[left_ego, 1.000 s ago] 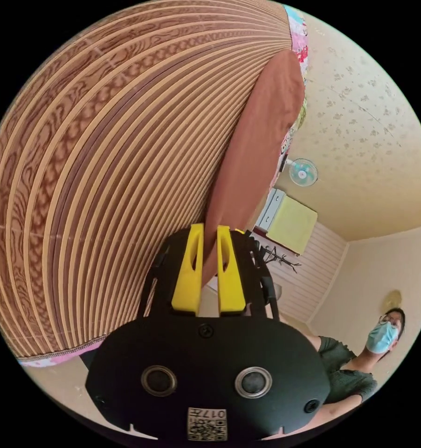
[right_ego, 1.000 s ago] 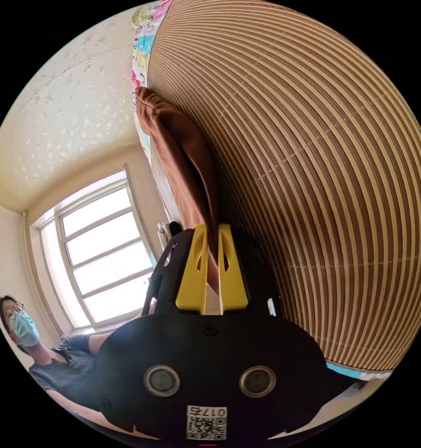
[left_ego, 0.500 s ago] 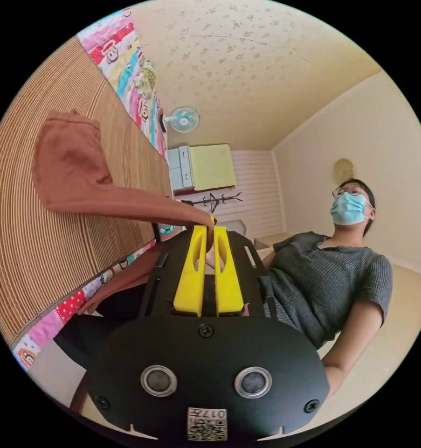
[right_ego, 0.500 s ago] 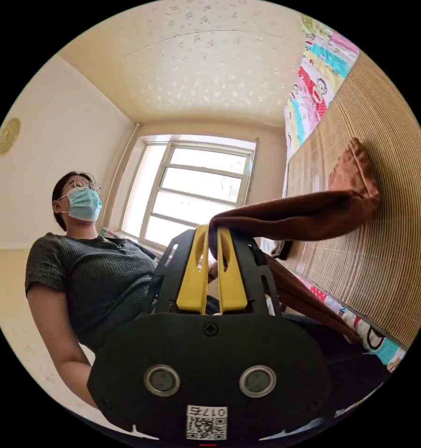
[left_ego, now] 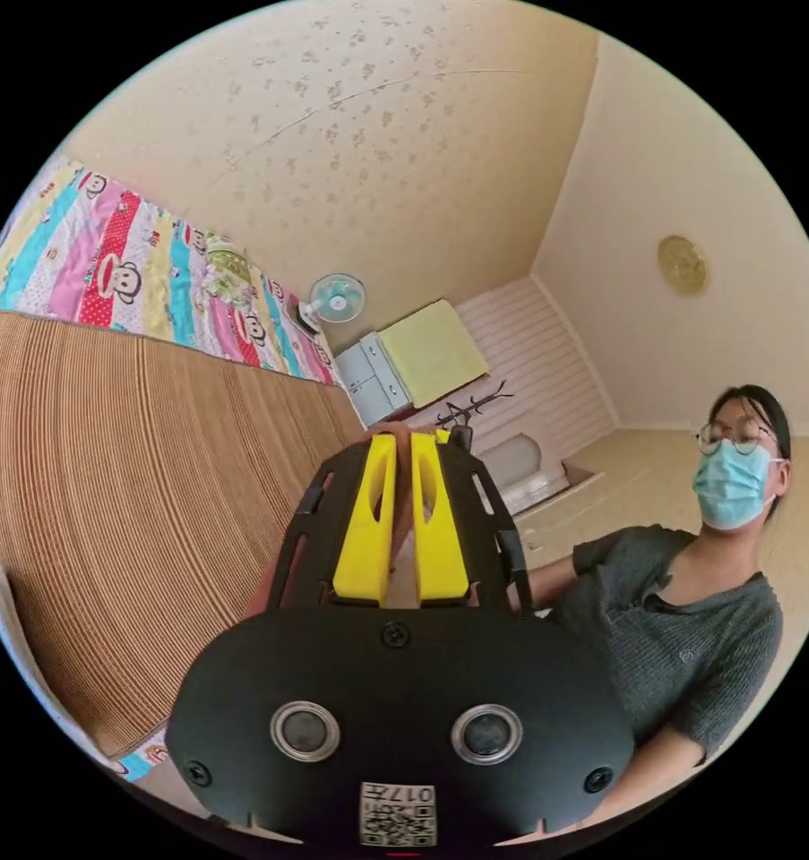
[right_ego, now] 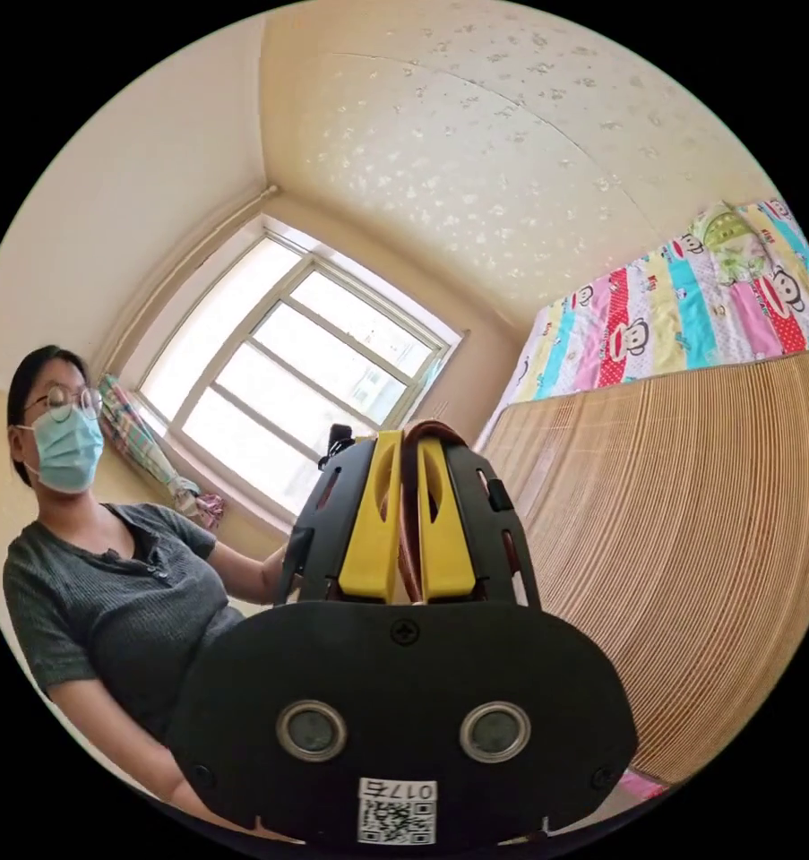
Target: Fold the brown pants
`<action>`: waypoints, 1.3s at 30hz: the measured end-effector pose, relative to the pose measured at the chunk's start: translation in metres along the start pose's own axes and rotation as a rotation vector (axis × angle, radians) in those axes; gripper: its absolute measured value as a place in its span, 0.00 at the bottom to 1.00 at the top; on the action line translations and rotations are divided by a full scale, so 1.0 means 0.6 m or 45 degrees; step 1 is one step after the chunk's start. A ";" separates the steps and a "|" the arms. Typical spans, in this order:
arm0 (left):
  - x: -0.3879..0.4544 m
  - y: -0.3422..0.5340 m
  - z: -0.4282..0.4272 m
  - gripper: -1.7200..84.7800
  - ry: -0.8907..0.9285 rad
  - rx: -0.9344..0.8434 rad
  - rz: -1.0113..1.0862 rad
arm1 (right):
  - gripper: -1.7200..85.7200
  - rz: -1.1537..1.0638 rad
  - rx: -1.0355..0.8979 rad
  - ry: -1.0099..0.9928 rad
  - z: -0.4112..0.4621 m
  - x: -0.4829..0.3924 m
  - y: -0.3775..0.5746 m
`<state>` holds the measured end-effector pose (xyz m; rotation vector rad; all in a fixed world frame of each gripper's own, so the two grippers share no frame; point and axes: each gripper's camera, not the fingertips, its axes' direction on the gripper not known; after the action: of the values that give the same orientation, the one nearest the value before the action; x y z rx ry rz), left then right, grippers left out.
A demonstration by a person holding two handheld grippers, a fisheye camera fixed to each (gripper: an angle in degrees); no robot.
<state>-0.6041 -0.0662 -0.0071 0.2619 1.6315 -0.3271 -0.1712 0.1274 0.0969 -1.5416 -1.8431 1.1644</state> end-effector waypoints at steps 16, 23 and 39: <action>-0.461 0.491 0.127 0.08 -0.224 -0.469 -0.949 | 0.08 1.072 -0.720 0.519 0.143 0.230 0.413; -0.533 0.429 0.084 0.16 -0.189 -0.340 -0.828 | 0.18 1.119 -0.598 0.449 0.125 0.275 0.367; -0.706 0.382 0.233 0.15 -0.563 -0.470 -0.768 | 0.23 0.966 -0.781 0.627 0.306 0.372 0.264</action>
<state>-0.3552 0.1069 0.3923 -0.5614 1.2664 -0.4889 -0.2863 0.2852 -0.1683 -2.7247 -1.3478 0.3661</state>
